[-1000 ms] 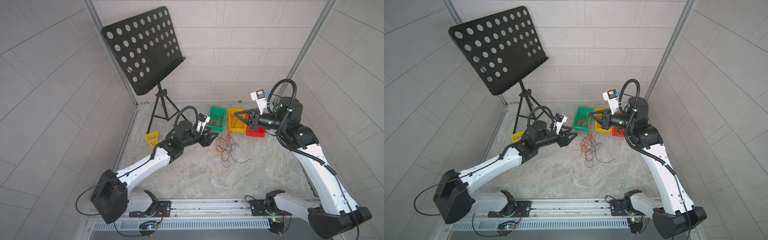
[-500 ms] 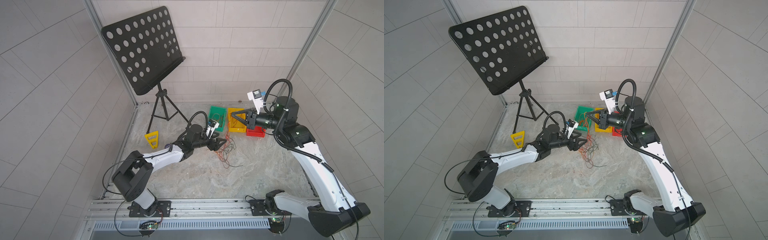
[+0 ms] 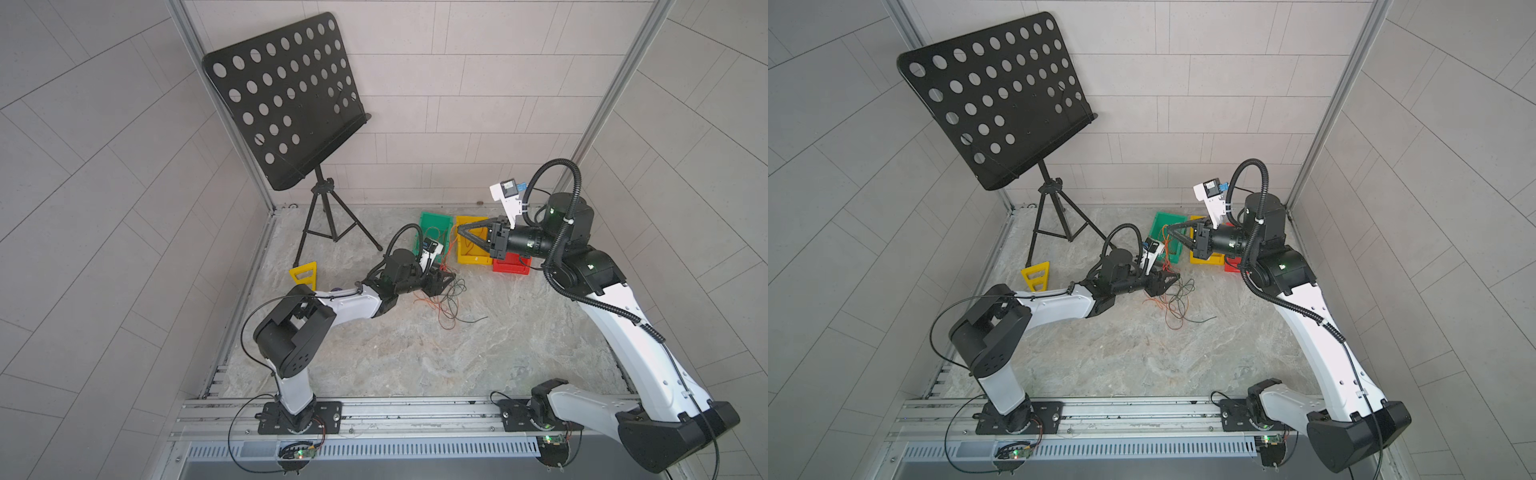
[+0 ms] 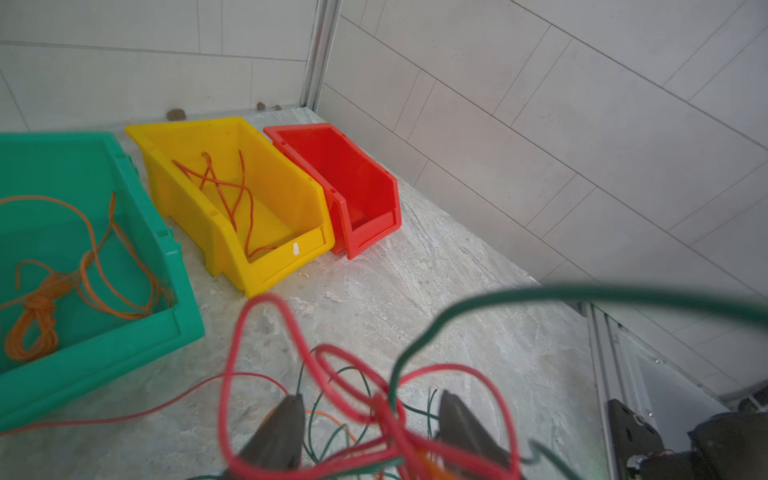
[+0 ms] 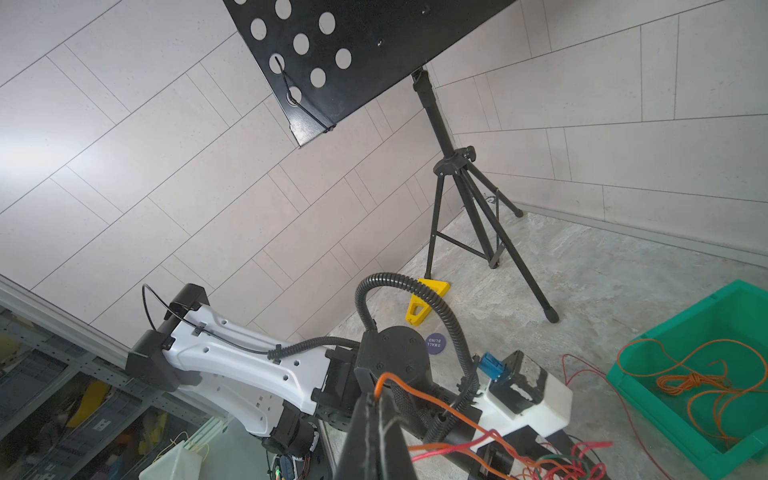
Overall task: Untangle and sort cables by color
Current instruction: Untie the cable.
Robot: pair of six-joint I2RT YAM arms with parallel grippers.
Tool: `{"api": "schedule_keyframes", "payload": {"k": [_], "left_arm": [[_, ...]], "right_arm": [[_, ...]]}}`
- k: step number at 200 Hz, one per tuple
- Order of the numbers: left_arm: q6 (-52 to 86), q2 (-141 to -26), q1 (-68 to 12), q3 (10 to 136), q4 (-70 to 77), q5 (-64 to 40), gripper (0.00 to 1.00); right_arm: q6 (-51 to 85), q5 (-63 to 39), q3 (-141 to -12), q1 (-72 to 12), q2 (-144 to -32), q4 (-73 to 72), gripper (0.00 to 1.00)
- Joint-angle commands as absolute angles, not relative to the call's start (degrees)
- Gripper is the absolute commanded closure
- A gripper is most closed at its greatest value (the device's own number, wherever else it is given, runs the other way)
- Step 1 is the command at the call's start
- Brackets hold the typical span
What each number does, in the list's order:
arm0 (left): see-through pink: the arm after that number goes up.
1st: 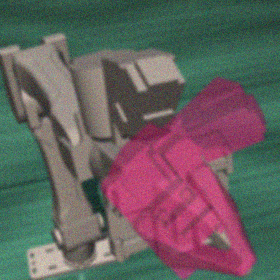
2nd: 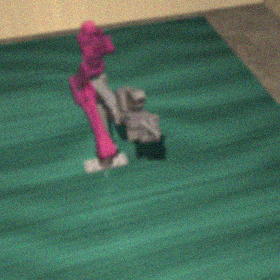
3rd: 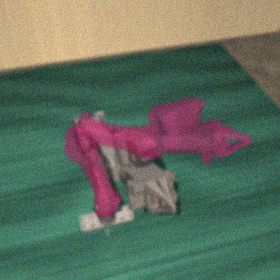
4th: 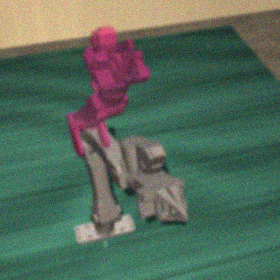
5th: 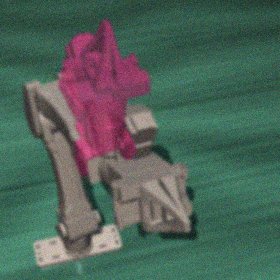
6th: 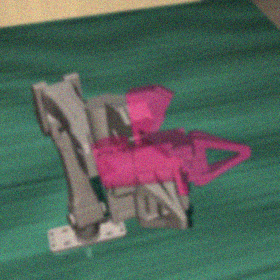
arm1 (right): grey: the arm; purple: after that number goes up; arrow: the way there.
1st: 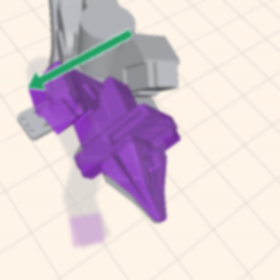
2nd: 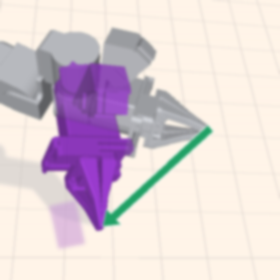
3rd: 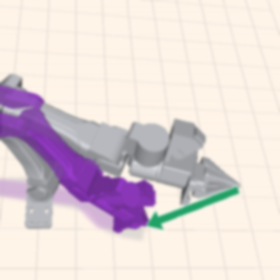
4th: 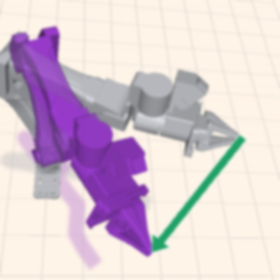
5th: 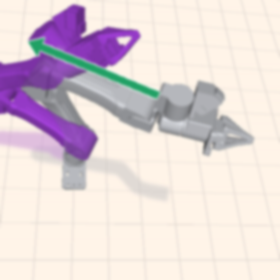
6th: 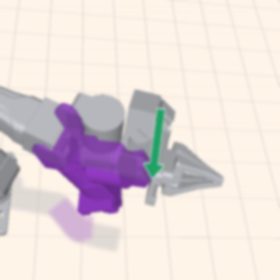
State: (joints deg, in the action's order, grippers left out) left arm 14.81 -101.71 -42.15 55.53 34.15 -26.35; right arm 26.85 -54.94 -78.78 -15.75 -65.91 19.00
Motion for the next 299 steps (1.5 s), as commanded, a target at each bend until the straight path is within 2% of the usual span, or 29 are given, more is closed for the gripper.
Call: {"api": "schedule_keyframes", "payload": {"k": [1,11,62,138,163,210,227,247,260,284,299], "left_arm": [[14.03,-102.0,-42.36,54.59,37.6,-24.12,0.6],[13.56,-101.79,-42.32,53.42,37.63,-23.54,0.66],[13.09,-99.68,-41.33,45.52,38.57,-20.81,0.79],[14.93,-95.87,-37.58,35.72,39.79,-20.12,0.8],[16.4,-95.45,-35.43,32.53,41.7,-19.39,0.85],[16.93,-92.92,-32.04,28.92,42.0,-20.48,0.86],[16.79,-91.95,-31.77,28.59,41.66,-21.45,0.79],[16.73,-89.7,-31.73,27.94,41.38,-23.15,0.61],[16.33,-86.7,-31.74,27.77,39.98,-24.31,0.5],[14.23,-79.41,-31.65,27.92,32.17,-24.3,0.39],[12.82,-74.51,-31.62,28.17,25.99,-24.03,0.32]], "right_arm": [[27.25,-55.57,-79.22,-15.97,-65.16,16.48,1.0],[27.12,-55.16,-79.89,-15.95,-65.17,16.8,1.0],[25.19,-51.94,-86.32,-13.29,-64.81,20.6,1.0],[23.87,-48.86,-94.08,-0.18,-64.21,25.66,1.0],[24.35,-48.05,-95.77,4.38,-63.56,26.26,1.0],[22.22,-44.48,-95.13,6.37,-62.84,29.58,1.0],[25.51,-49.3,-92.94,6.34,-62.67,24.28,1.0],[29.22,-54.05,-90.82,6.28,-63.13,19.86,1.0],[29.84,-54.51,-90.1,6.24,-63.19,18.9,1.0],[28.19,-50.99,-90.89,6.4,-63.45,20.79,1.0],[29.37,-52.45,-91.25,6.28,-64.1,19.79,1.0]]}}
